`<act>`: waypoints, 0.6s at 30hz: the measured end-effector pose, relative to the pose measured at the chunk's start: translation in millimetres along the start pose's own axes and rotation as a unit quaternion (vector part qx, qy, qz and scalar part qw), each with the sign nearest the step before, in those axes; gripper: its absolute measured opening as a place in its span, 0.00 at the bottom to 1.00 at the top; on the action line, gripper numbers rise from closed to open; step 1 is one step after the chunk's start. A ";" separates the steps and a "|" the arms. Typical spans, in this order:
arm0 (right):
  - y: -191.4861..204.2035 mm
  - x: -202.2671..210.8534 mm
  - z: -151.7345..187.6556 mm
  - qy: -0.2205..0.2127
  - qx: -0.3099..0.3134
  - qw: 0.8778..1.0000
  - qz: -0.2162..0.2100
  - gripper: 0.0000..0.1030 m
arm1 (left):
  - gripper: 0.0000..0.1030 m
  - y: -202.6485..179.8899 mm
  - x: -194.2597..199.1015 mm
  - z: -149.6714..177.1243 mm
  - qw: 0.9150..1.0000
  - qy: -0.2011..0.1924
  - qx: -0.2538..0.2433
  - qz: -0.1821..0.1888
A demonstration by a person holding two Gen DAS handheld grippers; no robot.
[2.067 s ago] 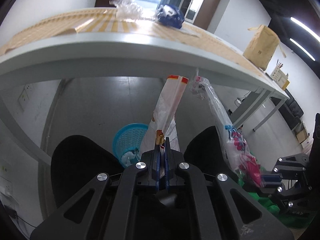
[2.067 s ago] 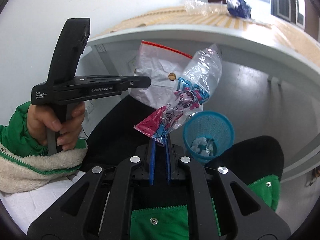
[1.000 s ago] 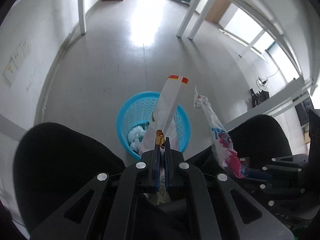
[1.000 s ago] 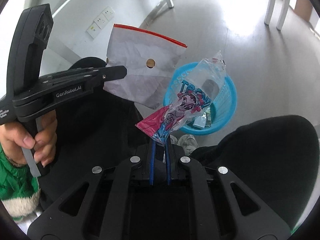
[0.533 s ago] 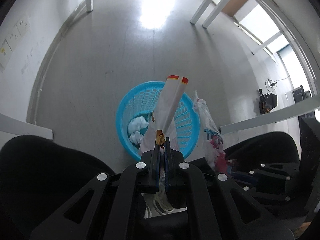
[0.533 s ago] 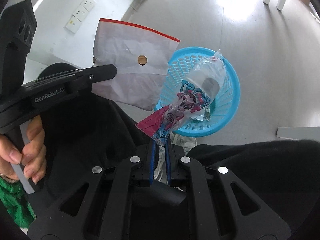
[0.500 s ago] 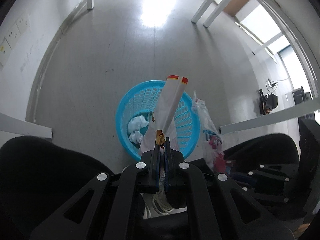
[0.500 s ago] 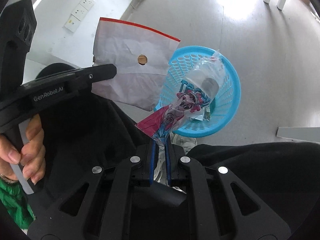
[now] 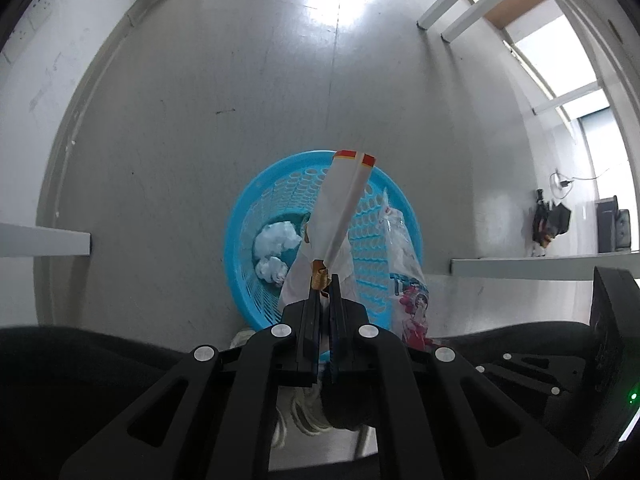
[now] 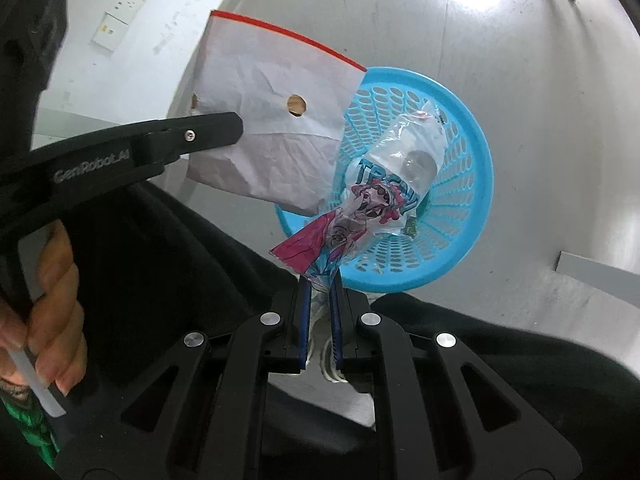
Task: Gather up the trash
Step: 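Carry both held bags down over the blue wastebasket, then open both tools to drop the bags into the wastebasket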
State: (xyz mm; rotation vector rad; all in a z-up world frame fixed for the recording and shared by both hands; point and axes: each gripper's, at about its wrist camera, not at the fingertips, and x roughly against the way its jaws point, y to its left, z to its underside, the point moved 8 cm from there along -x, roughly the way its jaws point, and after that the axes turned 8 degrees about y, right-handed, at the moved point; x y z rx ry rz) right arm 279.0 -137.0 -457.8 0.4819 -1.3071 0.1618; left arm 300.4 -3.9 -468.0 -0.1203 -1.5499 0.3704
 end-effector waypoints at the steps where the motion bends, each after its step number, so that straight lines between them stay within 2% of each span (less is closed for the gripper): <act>1: -2.6 -4.9 -2.8 0.005 -0.002 1.000 0.004 0.08 | 0.03 1.5 -4.0 -1.9 1.000 0.001 0.003 -0.007; 5: -11.2 -25.4 -8.9 0.039 -0.019 0.999 -0.014 0.08 | 0.03 -0.4 -17.4 -8.8 1.000 0.014 0.008 -0.021; 10: -22.7 -38.3 -15.3 0.055 -0.039 0.997 -0.040 0.08 | 0.03 5.5 -23.7 -15.1 0.999 0.022 0.022 -0.010; 18: -27.3 -47.6 -23.4 0.058 -0.041 0.997 -0.030 0.09 | 0.03 8.9 -27.7 -16.8 0.999 0.033 0.034 -0.002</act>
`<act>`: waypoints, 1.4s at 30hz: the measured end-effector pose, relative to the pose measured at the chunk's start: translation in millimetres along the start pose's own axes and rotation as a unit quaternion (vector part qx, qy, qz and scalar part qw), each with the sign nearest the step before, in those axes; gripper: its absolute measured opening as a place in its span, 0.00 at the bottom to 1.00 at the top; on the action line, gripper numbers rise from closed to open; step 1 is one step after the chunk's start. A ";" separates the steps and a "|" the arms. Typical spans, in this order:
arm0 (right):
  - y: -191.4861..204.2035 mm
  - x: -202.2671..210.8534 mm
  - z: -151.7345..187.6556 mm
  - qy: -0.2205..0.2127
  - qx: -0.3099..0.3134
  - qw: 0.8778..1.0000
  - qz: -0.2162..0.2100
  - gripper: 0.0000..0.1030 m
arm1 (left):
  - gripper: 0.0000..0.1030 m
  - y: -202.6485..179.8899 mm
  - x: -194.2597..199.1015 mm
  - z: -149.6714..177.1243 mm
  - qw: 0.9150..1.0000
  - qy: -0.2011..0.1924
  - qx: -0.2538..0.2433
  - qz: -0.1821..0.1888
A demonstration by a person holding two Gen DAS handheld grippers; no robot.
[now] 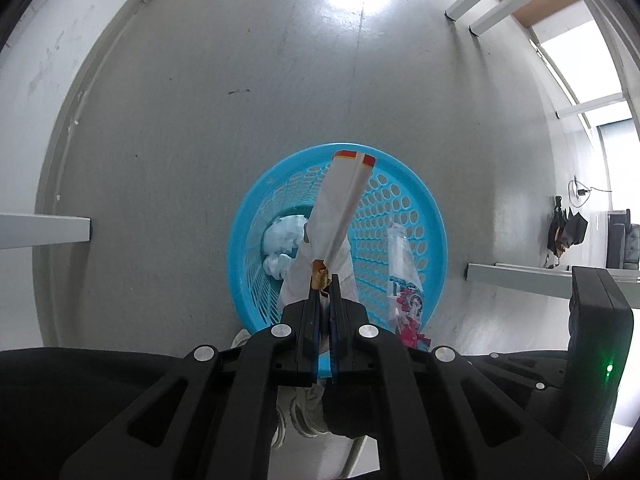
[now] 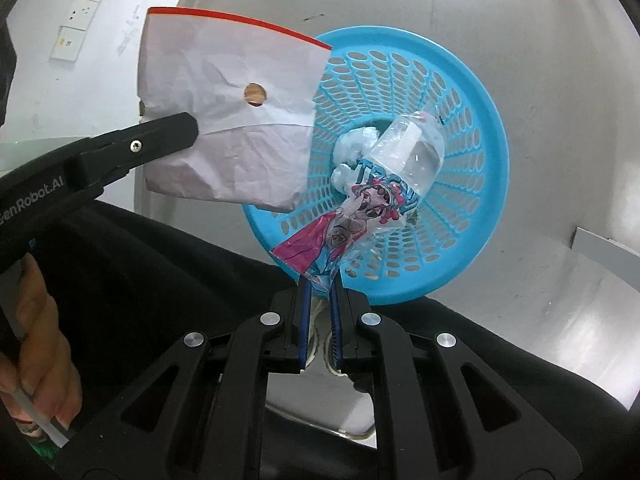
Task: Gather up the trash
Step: 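Open both tools to drop the bags into the wastebasket, then raise both open tools from the wastebasket back over the table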
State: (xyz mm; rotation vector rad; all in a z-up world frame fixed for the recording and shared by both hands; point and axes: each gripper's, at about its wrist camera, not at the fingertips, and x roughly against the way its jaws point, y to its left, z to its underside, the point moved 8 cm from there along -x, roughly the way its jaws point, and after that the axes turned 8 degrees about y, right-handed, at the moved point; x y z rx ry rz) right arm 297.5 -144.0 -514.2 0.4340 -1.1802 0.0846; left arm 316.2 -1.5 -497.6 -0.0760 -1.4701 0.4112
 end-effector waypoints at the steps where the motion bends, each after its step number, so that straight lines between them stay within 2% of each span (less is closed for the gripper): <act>1: -0.7 1.1 -1.2 -0.002 -0.002 1.000 0.001 0.11 | 0.06 -0.1 0.1 0.0 1.000 0.001 0.001 0.003; 4: -4.4 3.0 -1.5 -0.008 -0.017 1.000 0.000 0.20 | 0.33 -1.0 2.5 -1.0 1.000 -0.004 0.001 0.016; 8: -6.0 6.5 0.0 -0.017 -0.020 1.000 0.006 0.31 | 0.34 -0.9 6.1 -1.8 1.000 -0.012 0.004 0.017; 21: -9.9 26.8 6.3 -0.057 -0.019 0.997 0.047 0.36 | 0.36 -3.8 17.2 4.4 0.999 -0.035 -0.009 -0.010; 27: -2.8 45.1 15.1 -0.086 -0.004 0.994 0.073 0.37 | 0.42 -9.9 31.2 10.9 0.996 -0.064 -0.037 -0.041; 29: -2.1 52.3 19.6 -0.097 -0.002 0.992 0.082 0.43 | 0.42 -10.8 35.6 12.6 0.995 -0.073 -0.043 -0.049; 32: -1.5 63.3 27.7 -0.112 -0.001 0.989 0.094 0.44 | 0.44 -10.1 42.4 17.5 0.995 -0.078 -0.043 -0.050; 35: -0.3 74.8 36.5 -0.131 0.002 0.986 0.100 0.50 | 0.49 -11.8 50.7 26.7 0.993 -0.086 -0.053 -0.053; 39: 3.1 89.0 49.7 -0.156 0.002 0.982 0.102 0.51 | 0.52 -17.8 57.6 37.3 0.990 -0.097 -0.074 -0.075; 42: 4.6 101.9 61.0 -0.181 0.000 0.978 0.099 0.52 | 0.55 -23.6 65.1 45.0 0.989 -0.099 -0.088 -0.073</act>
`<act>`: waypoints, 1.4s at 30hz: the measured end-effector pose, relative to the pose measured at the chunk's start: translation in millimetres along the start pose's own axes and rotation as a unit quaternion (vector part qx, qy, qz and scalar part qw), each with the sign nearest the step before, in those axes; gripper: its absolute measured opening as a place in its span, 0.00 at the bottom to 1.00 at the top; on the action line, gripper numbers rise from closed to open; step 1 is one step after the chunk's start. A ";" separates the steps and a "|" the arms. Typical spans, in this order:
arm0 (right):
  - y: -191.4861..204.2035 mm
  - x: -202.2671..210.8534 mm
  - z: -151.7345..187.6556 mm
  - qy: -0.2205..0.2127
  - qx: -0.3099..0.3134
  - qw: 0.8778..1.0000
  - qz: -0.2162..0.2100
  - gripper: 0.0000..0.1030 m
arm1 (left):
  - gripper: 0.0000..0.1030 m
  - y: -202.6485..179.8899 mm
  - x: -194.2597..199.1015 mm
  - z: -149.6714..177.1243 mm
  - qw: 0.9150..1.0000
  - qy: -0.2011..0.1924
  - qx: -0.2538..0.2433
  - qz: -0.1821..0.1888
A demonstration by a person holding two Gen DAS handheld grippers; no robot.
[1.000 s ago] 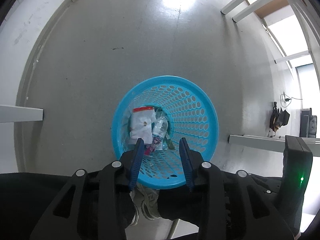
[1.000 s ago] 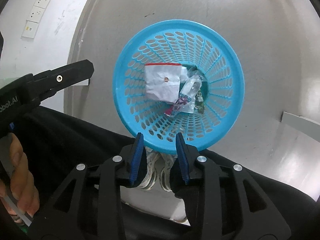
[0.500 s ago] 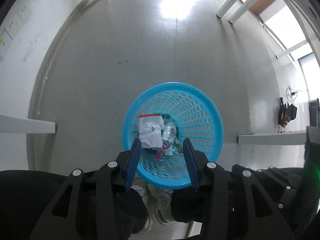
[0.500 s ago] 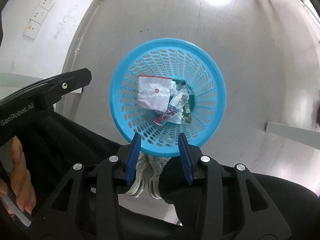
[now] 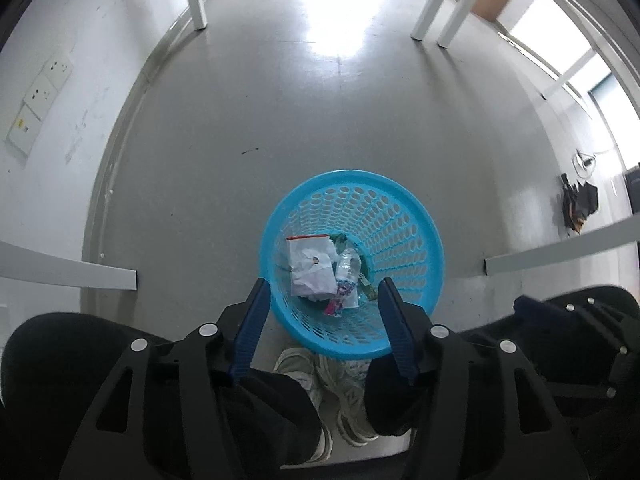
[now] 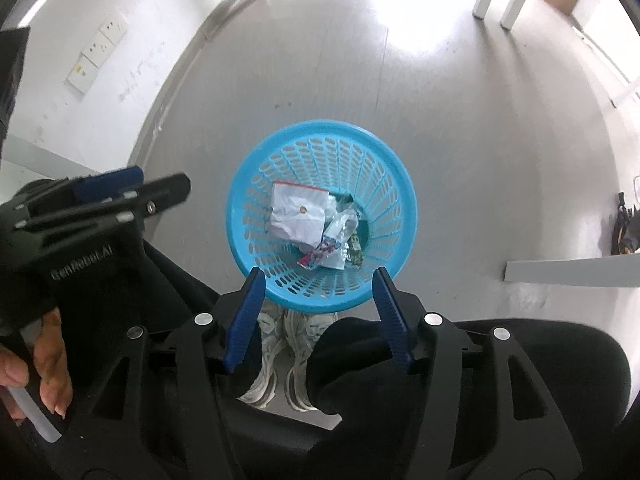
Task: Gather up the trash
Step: 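Raise both open tools from the wastebasket back over the table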
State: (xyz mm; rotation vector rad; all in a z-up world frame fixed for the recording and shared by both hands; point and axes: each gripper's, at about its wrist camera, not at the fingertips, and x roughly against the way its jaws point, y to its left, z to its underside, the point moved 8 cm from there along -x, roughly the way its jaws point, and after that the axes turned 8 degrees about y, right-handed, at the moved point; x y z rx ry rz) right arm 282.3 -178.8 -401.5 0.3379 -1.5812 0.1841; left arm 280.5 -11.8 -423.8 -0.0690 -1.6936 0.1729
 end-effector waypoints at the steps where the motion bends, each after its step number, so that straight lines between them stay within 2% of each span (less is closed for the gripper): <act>1: -0.2 6.4 2.3 -0.011 -0.002 1.000 -0.004 0.52 | 0.57 -0.7 4.0 1.8 1.000 -0.001 -0.001 0.004; 4: -0.7 25.8 13.1 -0.036 -0.005 0.999 -0.020 0.58 | 0.60 -3.5 18.3 10.8 1.000 -0.009 -0.013 0.000; 9: 0.2 58.6 34.7 -0.067 -0.006 0.998 -0.018 0.59 | 0.65 -11.5 43.6 30.8 0.999 -0.024 -0.029 0.013; 15: 6.0 104.9 62.6 -0.119 0.000 0.993 -0.023 0.64 | 0.73 -15.5 83.7 51.4 0.996 -0.070 -0.048 0.017; 20: 7.3 133.6 86.3 -0.157 0.005 0.987 -0.015 0.66 | 0.85 -14.0 107.6 69.6 0.993 -0.100 -0.052 0.026; 23: 8.6 152.7 98.1 -0.183 0.012 0.983 -0.007 0.69 | 0.93 -14.6 116.8 80.2 0.992 -0.114 -0.061 0.015; 25: 10.4 164.6 104.1 -0.199 0.016 0.980 0.000 0.71 | 0.94 -18.0 126.6 86.5 0.988 -0.131 -0.078 -0.003; 27: 12.3 177.5 109.2 -0.218 0.020 0.976 0.004 0.76 | 0.94 -22.8 142.0 92.8 0.983 -0.154 -0.097 -0.005; 29: 13.4 192.1 114.4 -0.237 0.023 0.971 0.008 0.81 | 0.94 -23.9 156.7 96.7 0.979 -0.174 -0.104 0.001; 35: 7.0 247.0 124.1 -0.299 0.017 0.954 0.001 0.89 | 0.94 -23.0 210.7 106.3 0.966 -0.227 -0.116 0.036; 42: 5.9 318.9 114.9 -0.377 0.016 0.926 0.002 0.91 | 0.94 -21.9 274.6 90.2 0.946 -0.301 -0.113 0.048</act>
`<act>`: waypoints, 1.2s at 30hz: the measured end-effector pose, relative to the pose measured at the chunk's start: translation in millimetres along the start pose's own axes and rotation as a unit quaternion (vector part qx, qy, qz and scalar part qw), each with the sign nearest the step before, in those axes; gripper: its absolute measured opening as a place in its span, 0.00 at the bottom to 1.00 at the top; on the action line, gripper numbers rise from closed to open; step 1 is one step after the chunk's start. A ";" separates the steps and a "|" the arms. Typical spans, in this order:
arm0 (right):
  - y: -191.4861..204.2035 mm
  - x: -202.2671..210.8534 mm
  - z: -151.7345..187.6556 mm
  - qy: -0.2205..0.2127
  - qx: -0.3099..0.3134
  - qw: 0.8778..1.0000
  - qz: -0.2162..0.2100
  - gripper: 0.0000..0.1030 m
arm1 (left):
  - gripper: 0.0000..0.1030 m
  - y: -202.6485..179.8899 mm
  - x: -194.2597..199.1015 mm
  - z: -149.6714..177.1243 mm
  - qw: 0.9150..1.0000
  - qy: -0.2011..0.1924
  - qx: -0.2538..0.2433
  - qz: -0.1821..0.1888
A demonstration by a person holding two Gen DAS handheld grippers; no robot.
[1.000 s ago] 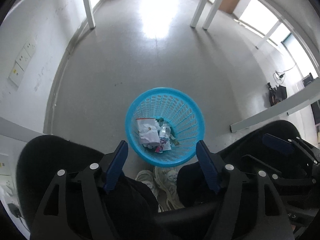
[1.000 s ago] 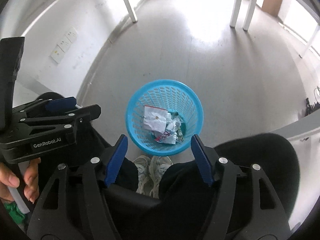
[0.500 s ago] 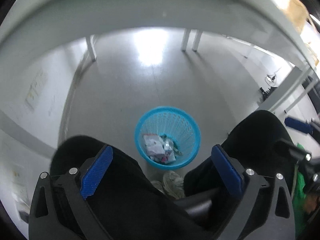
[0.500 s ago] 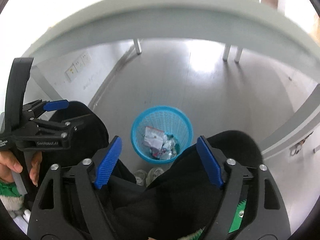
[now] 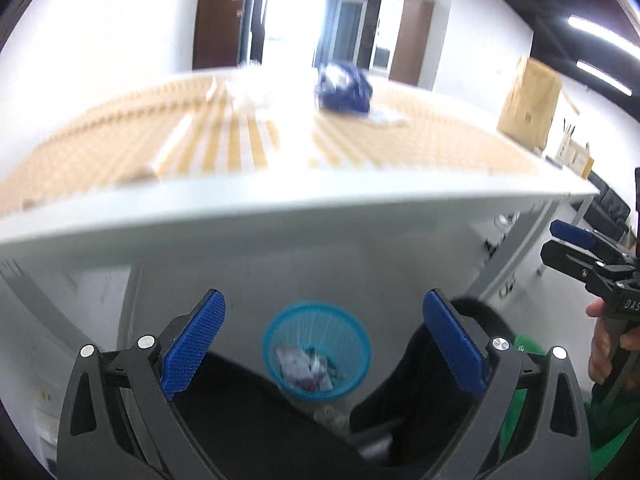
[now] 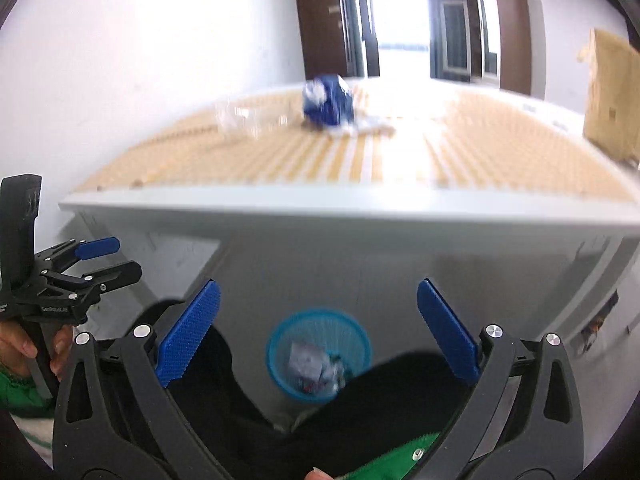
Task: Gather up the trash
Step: 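Raise both open tools from the wastebasket back over the table, then grasp the clear plastic bag with the left tool while the right tool grasps the blue bag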
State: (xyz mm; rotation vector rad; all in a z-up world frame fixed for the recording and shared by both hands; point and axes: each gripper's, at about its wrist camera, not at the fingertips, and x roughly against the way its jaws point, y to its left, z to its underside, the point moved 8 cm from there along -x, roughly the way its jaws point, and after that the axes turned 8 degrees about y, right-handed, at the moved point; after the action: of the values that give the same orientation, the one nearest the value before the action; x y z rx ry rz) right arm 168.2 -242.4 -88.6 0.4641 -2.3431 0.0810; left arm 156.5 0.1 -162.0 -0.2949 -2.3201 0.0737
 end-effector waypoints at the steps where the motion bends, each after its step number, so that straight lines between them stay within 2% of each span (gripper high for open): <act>1: 0.5 3.5 -8.0 -0.009 0.001 1.000 0.001 0.91 | 0.94 2.1 1.5 -5.5 1.000 -0.006 0.002 -0.001; 5: -1.8 3.0 -34.2 -0.031 -0.002 1.000 -0.003 0.91 | 0.94 6.6 7.0 -30.8 0.999 -0.032 0.017 -0.007; 14: -6.6 -24.5 -66.2 -0.031 -0.005 0.999 -0.005 0.91 | 0.94 27.4 6.7 -70.8 0.998 -0.049 0.044 -0.009; 20: -16.8 -45.6 -83.6 -0.027 -0.015 0.999 -0.011 0.90 | 0.94 37.8 -3.6 -91.9 0.997 -0.047 0.053 -0.007; 27: -22.6 -68.4 -126.9 -0.023 -0.014 1.000 -0.015 0.83 | 0.94 51.4 -16.9 -133.1 0.997 -0.048 0.064 -0.010; 36: -34.2 -117.7 -184.6 0.015 -0.011 1.000 -0.008 0.72 | 0.94 71.7 -49.1 -180.0 0.995 -0.025 0.097 -0.009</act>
State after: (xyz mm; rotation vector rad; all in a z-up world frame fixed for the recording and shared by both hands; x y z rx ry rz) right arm 380.1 -203.1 -36.8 0.4672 -2.3088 0.0534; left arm 332.2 51.4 -82.1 -0.1749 -2.3425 0.2976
